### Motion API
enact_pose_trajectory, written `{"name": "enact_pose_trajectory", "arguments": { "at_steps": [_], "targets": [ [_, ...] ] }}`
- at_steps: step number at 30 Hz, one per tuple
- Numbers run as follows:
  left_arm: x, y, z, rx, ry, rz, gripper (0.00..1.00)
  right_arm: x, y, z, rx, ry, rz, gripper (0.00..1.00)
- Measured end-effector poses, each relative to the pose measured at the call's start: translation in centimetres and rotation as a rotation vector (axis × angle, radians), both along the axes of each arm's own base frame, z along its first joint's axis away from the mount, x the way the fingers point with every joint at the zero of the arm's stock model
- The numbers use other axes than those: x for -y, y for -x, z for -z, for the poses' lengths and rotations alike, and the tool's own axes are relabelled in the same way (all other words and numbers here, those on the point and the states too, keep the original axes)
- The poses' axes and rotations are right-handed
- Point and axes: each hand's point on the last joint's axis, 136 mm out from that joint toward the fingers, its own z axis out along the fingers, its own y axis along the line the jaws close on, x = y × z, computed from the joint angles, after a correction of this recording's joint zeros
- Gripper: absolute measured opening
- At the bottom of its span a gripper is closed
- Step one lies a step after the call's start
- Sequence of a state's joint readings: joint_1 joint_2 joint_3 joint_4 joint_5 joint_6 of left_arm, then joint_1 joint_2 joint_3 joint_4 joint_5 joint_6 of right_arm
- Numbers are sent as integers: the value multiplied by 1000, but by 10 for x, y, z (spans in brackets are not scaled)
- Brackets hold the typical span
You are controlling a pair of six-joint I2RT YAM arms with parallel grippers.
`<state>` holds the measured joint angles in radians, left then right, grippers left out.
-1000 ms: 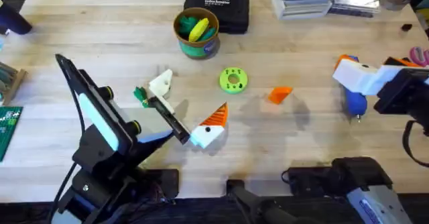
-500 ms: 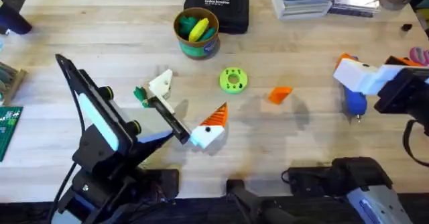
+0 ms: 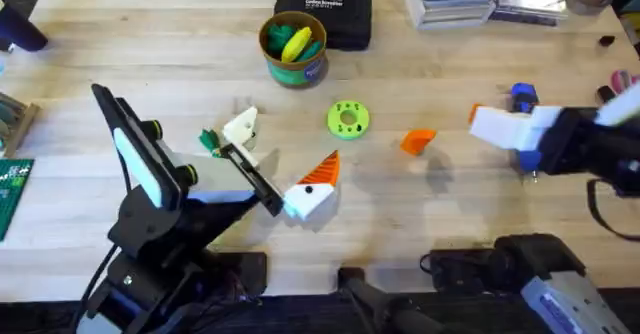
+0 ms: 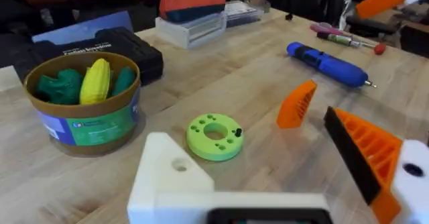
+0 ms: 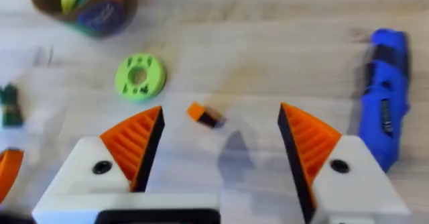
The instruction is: Pick up the gripper from the table and insert it into the empty holder that is missing its gripper. Then pick up a screw, insert it into the mounting hole, and use the screwdriver to tighten it. Finally, clean up the table by picking up the vegetable and placing it into the bucket.
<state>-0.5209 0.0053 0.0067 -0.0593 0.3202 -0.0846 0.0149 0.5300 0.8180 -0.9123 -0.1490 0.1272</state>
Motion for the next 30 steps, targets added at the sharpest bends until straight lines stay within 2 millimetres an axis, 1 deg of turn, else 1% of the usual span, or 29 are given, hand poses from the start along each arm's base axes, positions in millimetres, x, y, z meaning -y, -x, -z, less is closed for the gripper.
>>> {"name": "enact_pose_trajectory", "arguments": {
  "at_steps": [5,11,13,16,17,20,23,25,28,30],
  "targets": [
    [0,0,0,-16,14,-1,985,-25,-1,20,-250,51,-185,995],
    [0,0,0,-21,19,-2,985,-43,-8,43,-428,180,-345,995],
    [0,0,0,-22,19,-2,985,-47,-10,52,-465,203,-371,995],
    [0,0,0,-22,19,-2,985,-51,-20,64,-487,243,-421,995],
    [0,0,0,-22,19,-2,985,-54,-21,77,-521,322,-513,995],
    [0,0,0,-22,19,-2,985,-53,-22,90,-558,424,-588,996],
    [0,0,0,-21,19,-2,985,-49,-25,105,-611,499,-625,995],
    [0,0,0,-22,19,-2,985,-48,-29,114,-634,527,-640,960],
    [0,0,0,-22,19,-2,985,-52,-35,124,-647,558,-664,846],
    [0,0,0,-22,19,-2,985,-57,-38,128,-637,573,-682,791]
  ]
}}
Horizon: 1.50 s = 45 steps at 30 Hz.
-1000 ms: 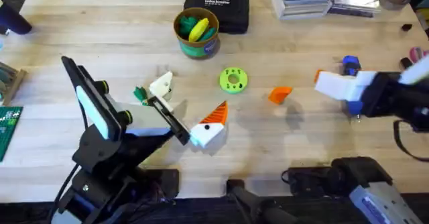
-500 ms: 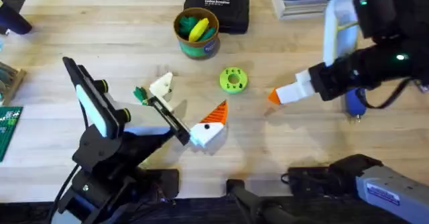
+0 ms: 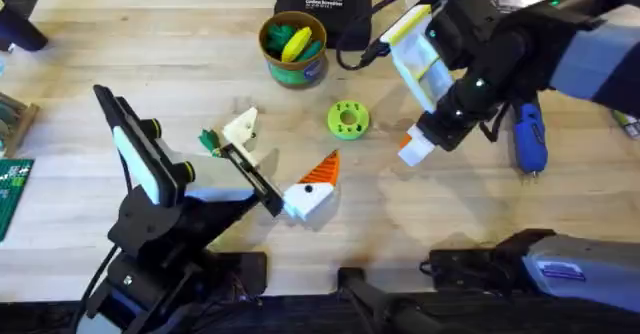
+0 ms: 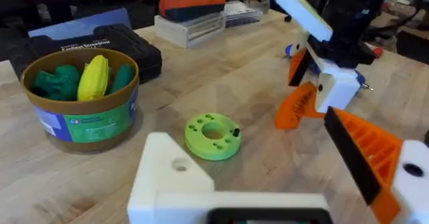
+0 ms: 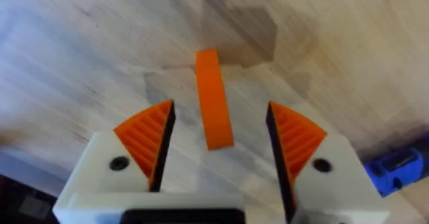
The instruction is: Pick up the gripper from the table and insert it into the empty holder that is missing its gripper. Then pick up a screw, insert it into the mounting hole, and use the screwdriver to tighten it. Finally, clean up the table by picking up the vegetable and placing it into the bucket.
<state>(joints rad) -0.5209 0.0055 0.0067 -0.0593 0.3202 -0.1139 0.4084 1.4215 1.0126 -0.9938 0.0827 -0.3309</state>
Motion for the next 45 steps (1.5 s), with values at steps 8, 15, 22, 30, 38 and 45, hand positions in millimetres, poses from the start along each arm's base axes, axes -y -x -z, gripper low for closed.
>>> {"name": "enact_pose_trajectory", "arguments": {
  "at_steps": [8,15,22,30,38,45],
  "targets": [
    [0,0,0,0,0,0,986,-8,4,1,-6,12,-54,411],
    [0,0,0,0,0,0,986,-7,3,1,0,14,-53,17],
    [0,0,0,0,0,0,986,-6,4,-7,1,18,-34,15],
    [0,0,0,0,0,0,985,-47,-48,-90,334,-408,79,15],
    [0,0,0,0,0,0,986,-107,-64,-87,123,-904,258,15],
    [0,0,0,0,0,0,985,-154,-33,-62,-295,-1065,312,15]
  ]
}}
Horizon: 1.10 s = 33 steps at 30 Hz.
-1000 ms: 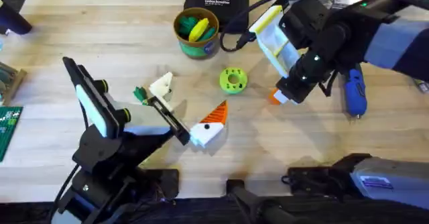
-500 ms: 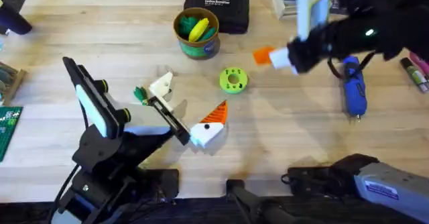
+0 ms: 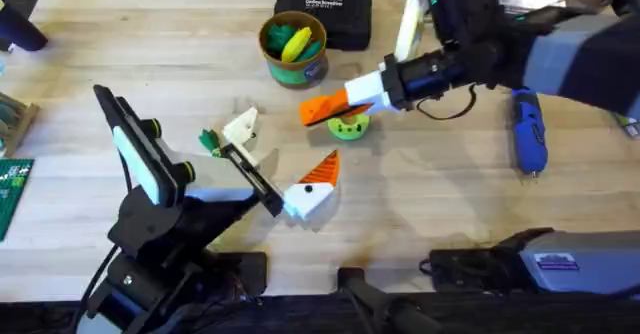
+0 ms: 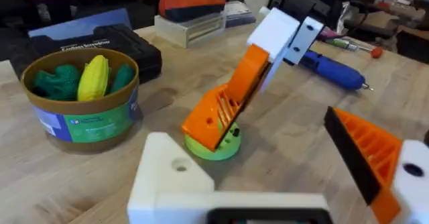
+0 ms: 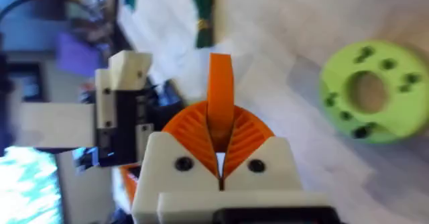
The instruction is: Pick up the gripper from the table and insert it into the empty holder that is missing its gripper. Then pick up a screw, insert it into the mounting hole, and use the screwdriver to tighten it. Finally, clean up the table by picking up the vegetable and placing it into the bucket.
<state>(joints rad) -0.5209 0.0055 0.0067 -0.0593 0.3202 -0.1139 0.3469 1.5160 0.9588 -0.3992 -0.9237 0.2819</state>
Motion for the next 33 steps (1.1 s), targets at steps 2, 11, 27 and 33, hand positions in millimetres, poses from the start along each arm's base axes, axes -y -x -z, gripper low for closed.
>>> {"name": "enact_pose_trajectory", "arguments": {
  "at_steps": [2,11,27,33],
  "targets": [
    [0,0,0,0,0,0,985,-10,11,0,-87,-58,-42,15],
    [0,0,0,0,0,0,985,-25,32,-6,-306,-188,-118,15],
    [2,2,0,1,2,19,985,-45,36,-31,-253,-297,-214,15],
    [11,13,-1,2,7,99,985,-46,38,-32,-259,-306,-224,15]
  ]
}}
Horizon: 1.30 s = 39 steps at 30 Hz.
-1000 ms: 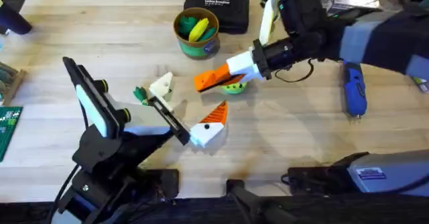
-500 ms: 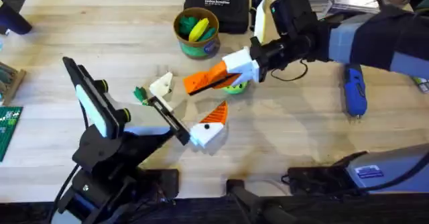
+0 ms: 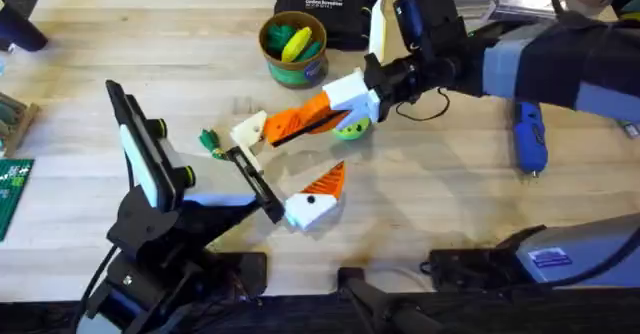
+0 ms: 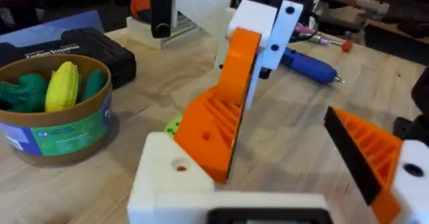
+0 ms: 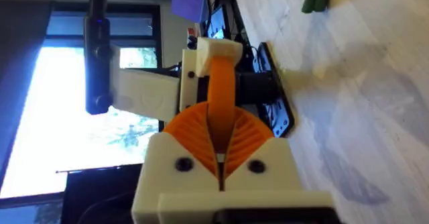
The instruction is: Pick up the gripper from the table and insert it into the empty holder that is missing its gripper. Then pick up a screw, insert it into the mounting hole, and use the screwdriver to tighten it. Finally, clean up the table by picking up the vegetable and placing it into the bucket.
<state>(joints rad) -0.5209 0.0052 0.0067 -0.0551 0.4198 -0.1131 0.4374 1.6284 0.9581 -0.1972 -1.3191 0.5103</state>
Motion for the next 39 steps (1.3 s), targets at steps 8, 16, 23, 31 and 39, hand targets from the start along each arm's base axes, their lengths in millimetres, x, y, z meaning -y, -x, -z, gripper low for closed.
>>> {"name": "enact_pose_trajectory", "arguments": {
  "at_steps": [8,16,23,31,39],
  "targets": [
    [2,3,0,-1,2,22,985,0,2,2,-34,-22,-22,15],
    [4,7,0,-7,6,50,985,-1,4,13,-81,-96,-84,15],
    [4,6,0,-8,7,46,985,-7,-8,17,-23,-148,-104,13],
    [4,6,0,-8,7,45,986,-27,-5,14,-20,-139,-137,12],
    [1,2,0,-16,11,19,985,-37,-5,17,-46,-109,-129,12]
  ]
}}
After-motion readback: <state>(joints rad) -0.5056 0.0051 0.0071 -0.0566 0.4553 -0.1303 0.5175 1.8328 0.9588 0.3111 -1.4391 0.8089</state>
